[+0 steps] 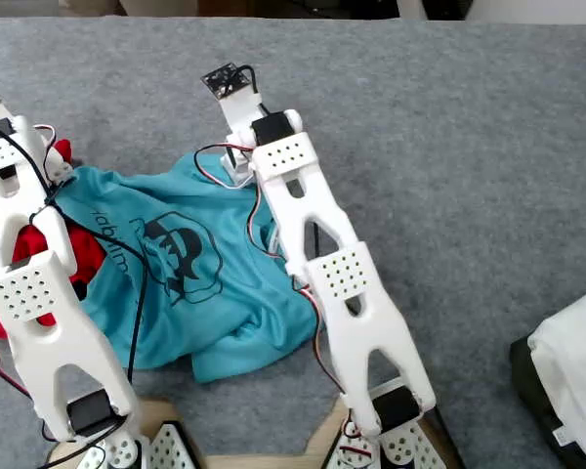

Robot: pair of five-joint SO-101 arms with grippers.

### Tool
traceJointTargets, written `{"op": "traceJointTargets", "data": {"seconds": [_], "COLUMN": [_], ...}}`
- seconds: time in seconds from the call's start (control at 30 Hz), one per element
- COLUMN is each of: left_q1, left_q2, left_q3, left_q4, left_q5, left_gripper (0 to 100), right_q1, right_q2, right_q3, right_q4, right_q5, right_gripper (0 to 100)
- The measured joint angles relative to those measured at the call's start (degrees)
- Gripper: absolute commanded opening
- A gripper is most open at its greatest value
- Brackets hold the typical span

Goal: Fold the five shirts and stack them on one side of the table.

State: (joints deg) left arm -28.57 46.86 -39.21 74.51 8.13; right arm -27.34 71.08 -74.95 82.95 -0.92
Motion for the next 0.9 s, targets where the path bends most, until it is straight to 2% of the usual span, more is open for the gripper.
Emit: {"op": "traceJointTargets", "data": {"seconds": [0.2, 0.47, 0.9], "left_q1": [0.0, 0.0, 1.49], "left_q2": [0.0, 0.0, 0.0], "left_q3": [0.0, 0.0, -0.35], "left_q4": [0.0, 0.0, 0.35], "left_q5": [0.0, 0.0, -0.09], "left_gripper": [2, 2, 2], "right_q1": [0.97, 4.31, 4.66], "right_q2": [0.0, -1.32, -12.4], "right_q3": [-1.14, -12.48, -16.09], "right_q4": [0.0, 0.0, 3.87], "right_q5": [1.05, 1.05, 8.97], "right_gripper": [0.5, 0.5, 0.9]}}
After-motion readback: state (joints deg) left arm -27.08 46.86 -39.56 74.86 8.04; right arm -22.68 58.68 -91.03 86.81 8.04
